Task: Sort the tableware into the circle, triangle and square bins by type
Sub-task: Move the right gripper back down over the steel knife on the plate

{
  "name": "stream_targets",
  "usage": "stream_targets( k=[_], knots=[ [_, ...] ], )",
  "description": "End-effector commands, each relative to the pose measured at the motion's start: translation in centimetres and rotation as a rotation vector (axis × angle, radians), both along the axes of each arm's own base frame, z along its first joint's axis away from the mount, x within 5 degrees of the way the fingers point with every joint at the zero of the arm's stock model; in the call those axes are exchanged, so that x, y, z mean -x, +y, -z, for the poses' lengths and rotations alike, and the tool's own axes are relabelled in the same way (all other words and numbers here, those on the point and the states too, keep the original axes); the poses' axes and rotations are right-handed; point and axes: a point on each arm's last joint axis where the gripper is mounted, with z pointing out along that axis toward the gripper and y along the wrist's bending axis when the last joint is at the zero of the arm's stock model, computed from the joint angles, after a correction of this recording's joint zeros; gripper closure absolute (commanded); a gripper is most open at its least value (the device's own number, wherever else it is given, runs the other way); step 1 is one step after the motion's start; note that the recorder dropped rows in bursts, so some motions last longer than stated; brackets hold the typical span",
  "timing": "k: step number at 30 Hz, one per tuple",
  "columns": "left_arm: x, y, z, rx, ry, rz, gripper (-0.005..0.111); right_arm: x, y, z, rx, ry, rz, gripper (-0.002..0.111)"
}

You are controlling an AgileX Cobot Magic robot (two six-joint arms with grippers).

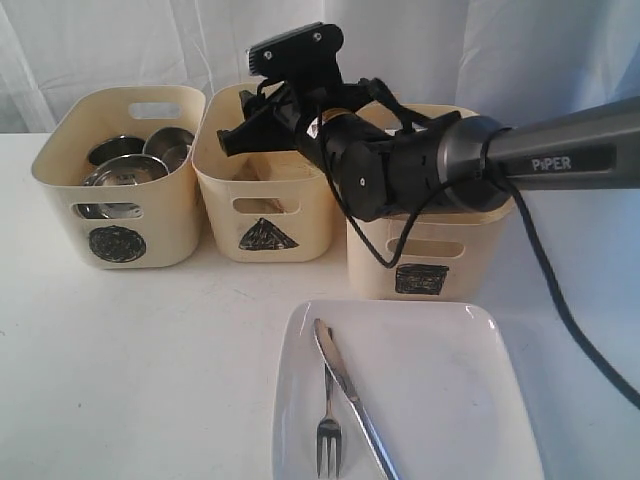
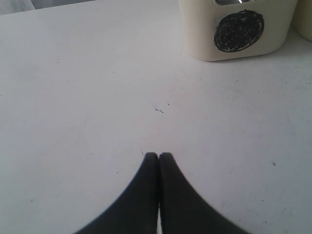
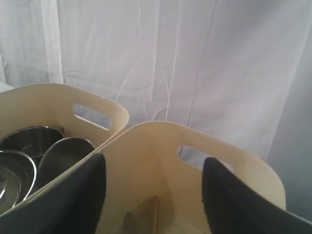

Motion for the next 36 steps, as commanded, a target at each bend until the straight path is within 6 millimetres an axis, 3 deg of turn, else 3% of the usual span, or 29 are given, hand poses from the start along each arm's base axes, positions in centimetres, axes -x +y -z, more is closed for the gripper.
stream_targets(
  k=[1,7,13,20,24,36],
  knots=[
    [0.0,0.0,0.1,0.007,-0.001,0.004,0.107,1.2,-0.6,-3.8,0.13,-0.049,-0.044,0.053],
    [0.0,0.0,0.1,0.007,-0.001,0.004,0.107,4.1,-1.8,-7.0,0.311,0.06,-0.162,0.053],
    [0.0,0.0,0.1,0.007,-0.001,0.004,0.107,7.5,-3.3,-8.4,0.437,0.28,-0.288,0.053],
    [0.0,0.0,0.1,0.007,-0.001,0.004,0.107,10.0,-4.7,-9.7,0.452,0.376,-0.323,0.06],
    [0.0,0.0,0.1,0.007,-0.001,0.004,0.107,11.2,-5.4,-8.1,0.515,0.542,-0.346,0.062],
    [0.0,0.0,0.1,0.007,-0.001,0.004,0.107,14.5,-7.3,0.3,0.524,0.885,-0.316,0.062]
  ],
)
